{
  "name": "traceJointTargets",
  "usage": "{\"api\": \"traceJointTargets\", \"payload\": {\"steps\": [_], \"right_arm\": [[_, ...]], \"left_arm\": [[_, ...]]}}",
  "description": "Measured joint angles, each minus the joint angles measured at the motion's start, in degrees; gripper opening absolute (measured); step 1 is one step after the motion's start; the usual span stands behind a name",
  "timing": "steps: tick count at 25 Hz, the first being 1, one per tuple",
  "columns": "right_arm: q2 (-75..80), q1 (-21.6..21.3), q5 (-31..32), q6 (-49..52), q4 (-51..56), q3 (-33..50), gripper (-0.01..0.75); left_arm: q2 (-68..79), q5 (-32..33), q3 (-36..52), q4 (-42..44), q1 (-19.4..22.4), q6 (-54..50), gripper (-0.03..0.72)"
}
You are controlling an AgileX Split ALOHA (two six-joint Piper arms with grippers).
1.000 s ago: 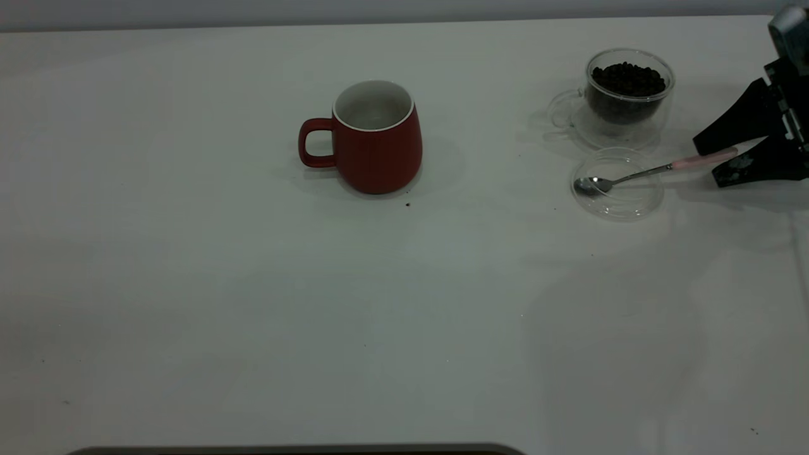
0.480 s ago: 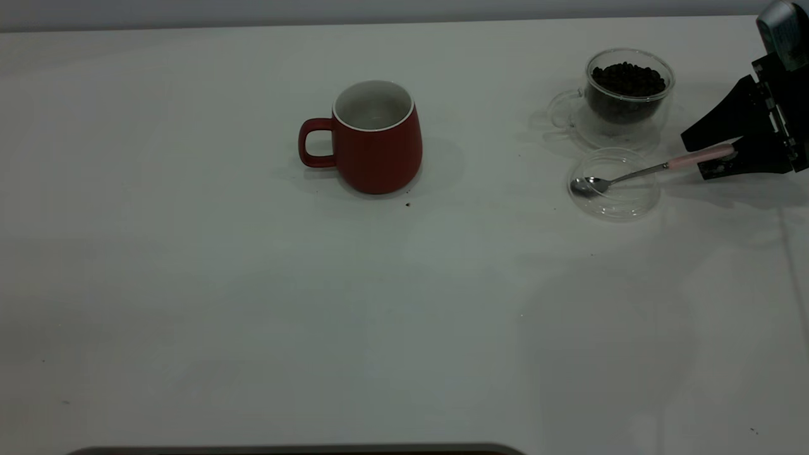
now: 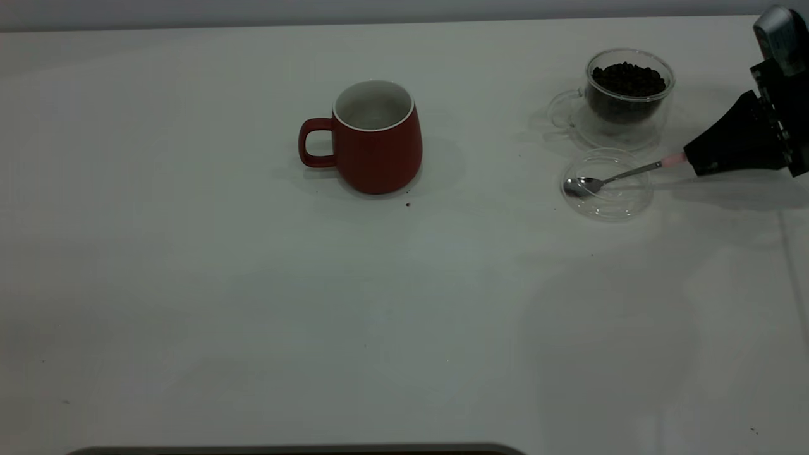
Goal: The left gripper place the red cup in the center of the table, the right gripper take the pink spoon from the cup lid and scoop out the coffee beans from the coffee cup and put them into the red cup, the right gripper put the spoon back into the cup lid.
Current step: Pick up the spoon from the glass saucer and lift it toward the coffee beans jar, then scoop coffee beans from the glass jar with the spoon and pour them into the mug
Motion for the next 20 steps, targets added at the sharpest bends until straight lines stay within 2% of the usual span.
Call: {"api": "traceJointTargets", "payload": {"steps": [1,15,20], "right_arm": [[-0.2,0.0,0.81,-0.45,0.07,0.0,0.101],[-13.55,-0.98,0.09,0.22,-5.96,-0.07,0.102],[-19.4,-0.72,0.36,1.57,-3.77,-0.07,0.102]], "left_arm": [[0.0,0.0,0.0,0.0,0.0,0.0,0.505],[0.0,0.0,0.0,0.0,0.0,0.0,0.505],[0.0,0.0,0.0,0.0,0.0,0.0,0.505]]}}
